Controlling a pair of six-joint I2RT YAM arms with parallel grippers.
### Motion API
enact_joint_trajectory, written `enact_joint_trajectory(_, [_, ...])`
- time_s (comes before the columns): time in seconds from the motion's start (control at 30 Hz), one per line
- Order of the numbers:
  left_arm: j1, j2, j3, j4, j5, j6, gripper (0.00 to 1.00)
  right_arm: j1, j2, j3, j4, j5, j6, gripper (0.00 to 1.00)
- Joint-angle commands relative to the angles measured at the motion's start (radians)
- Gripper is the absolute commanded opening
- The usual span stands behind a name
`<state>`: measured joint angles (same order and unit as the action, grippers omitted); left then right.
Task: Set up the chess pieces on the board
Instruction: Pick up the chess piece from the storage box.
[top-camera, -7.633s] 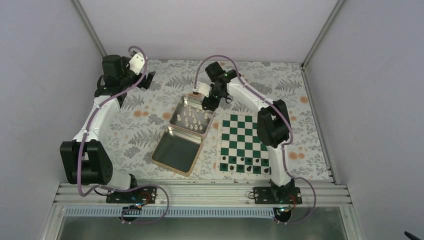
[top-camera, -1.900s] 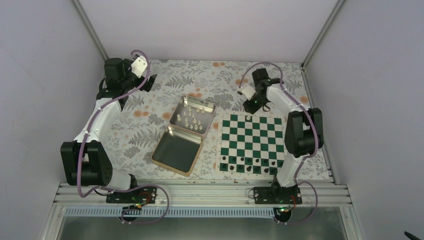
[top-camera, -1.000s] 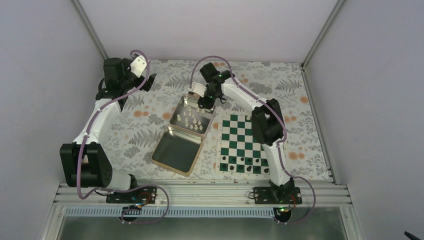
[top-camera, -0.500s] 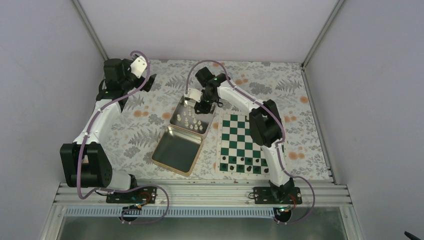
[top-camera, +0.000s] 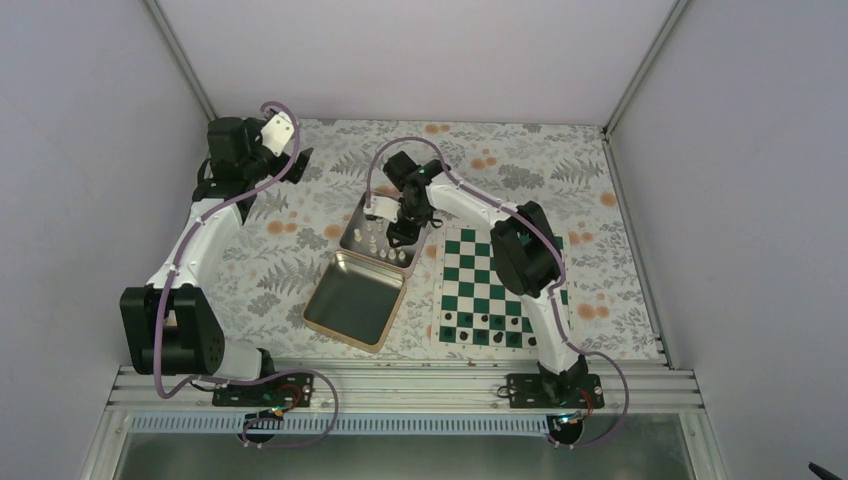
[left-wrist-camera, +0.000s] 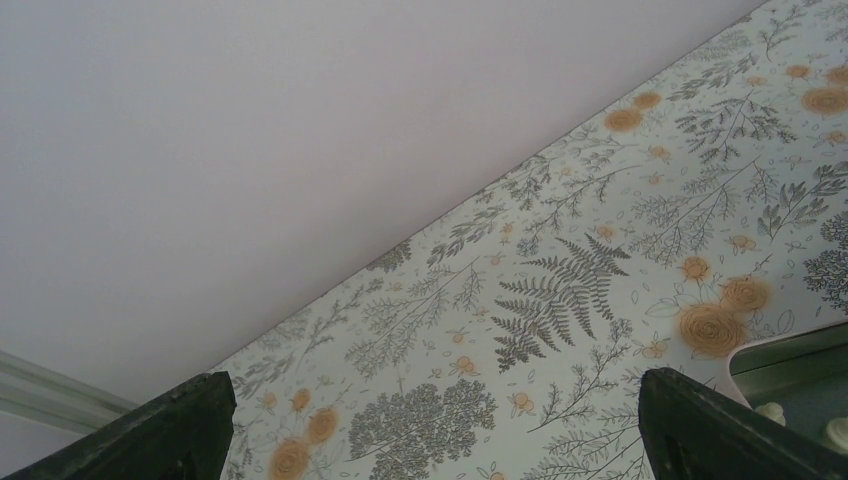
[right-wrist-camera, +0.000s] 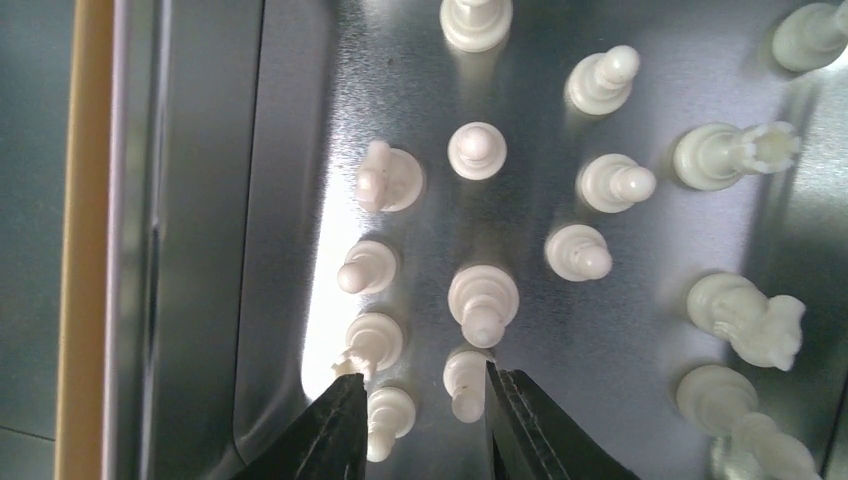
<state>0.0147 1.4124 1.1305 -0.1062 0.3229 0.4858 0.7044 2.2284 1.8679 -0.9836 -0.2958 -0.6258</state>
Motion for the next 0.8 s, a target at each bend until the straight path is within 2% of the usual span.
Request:
enact_joint_trajectory(0.0, [-0.004,-0.020,-0.007,0.014,0.015,0.000,1.00,0.022,-0.021,0.018,-0.034,-0.027,-0.022,0.32])
enact_joint_trajectory(0.77, [-0.002,-0.018,-0.016,0.017,0.022,0.002,1.00,0.043,-0.008,-0.013,-0.017,0.006,-0.024,0.33])
